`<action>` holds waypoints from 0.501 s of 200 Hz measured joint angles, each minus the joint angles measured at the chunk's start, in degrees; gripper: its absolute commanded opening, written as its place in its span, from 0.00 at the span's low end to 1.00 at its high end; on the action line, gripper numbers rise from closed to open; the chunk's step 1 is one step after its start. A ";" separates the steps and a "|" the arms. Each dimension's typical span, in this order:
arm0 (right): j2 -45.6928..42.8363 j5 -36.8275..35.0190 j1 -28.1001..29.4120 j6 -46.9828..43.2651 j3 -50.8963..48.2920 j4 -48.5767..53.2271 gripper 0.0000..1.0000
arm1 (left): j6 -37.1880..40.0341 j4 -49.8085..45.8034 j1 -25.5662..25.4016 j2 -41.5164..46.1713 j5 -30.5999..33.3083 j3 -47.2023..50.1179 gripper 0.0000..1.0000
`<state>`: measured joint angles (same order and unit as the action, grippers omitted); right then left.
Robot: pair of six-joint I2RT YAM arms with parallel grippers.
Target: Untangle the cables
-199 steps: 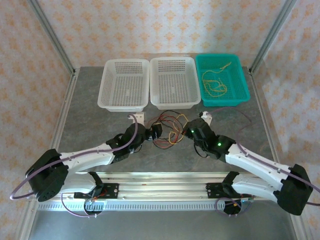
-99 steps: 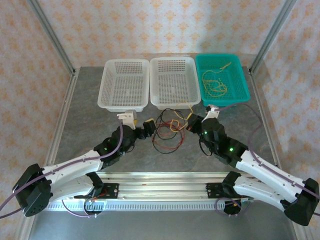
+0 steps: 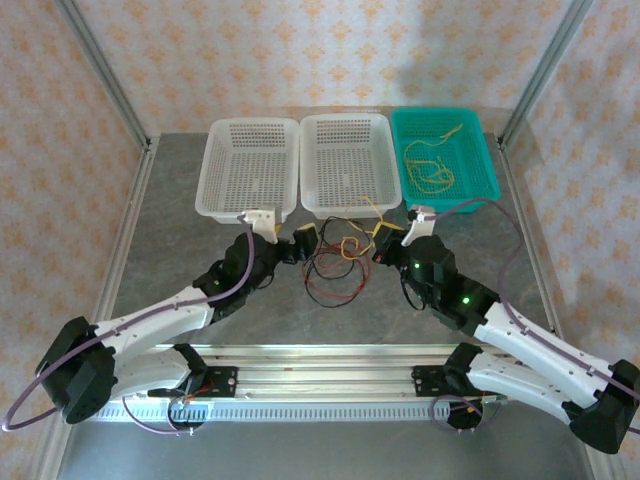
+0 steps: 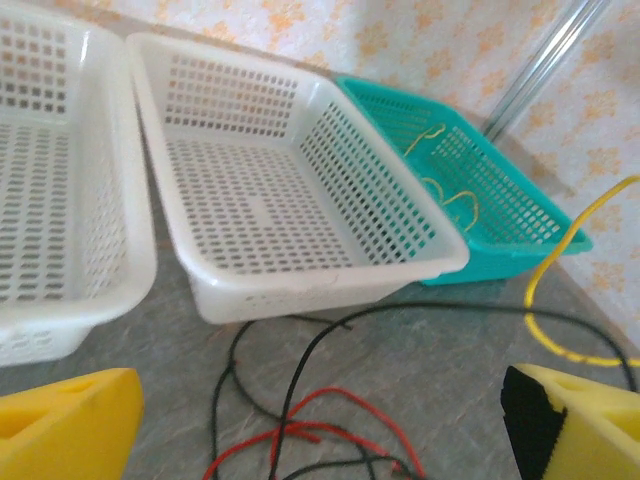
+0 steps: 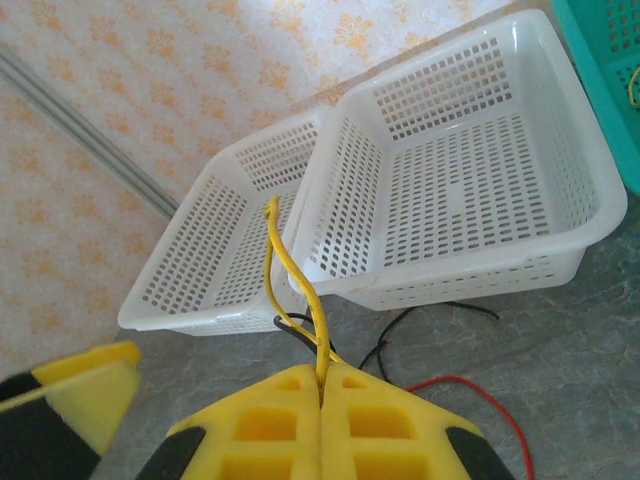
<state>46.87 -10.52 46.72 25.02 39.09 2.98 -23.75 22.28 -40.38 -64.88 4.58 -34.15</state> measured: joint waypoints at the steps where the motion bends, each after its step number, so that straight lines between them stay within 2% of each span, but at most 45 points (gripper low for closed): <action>1: 0.00 0.00 0.00 -0.09 0.04 0.00 0.00 | 0.04 0.07 0.00 -0.11 -0.07 -0.15 0.93; 26: -0.02 0.04 0.00 -2.16 0.87 -0.02 0.00 | 0.09 0.76 0.44 -3.69 -1.16 -5.22 0.91; 56: -0.70 1.11 0.00 -2.78 0.90 -0.04 0.00 | -1.05 0.15 1.07 -9.60 0.37 -11.80 0.90; 100: -1.86 3.23 0.00 -2.80 0.87 -0.94 0.00 | -4.20 -2.82 1.95 -16.81 1.44 -16.63 0.90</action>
<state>45.01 -7.29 46.72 22.22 39.97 2.04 -27.94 19.46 -38.44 -81.69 6.02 -50.78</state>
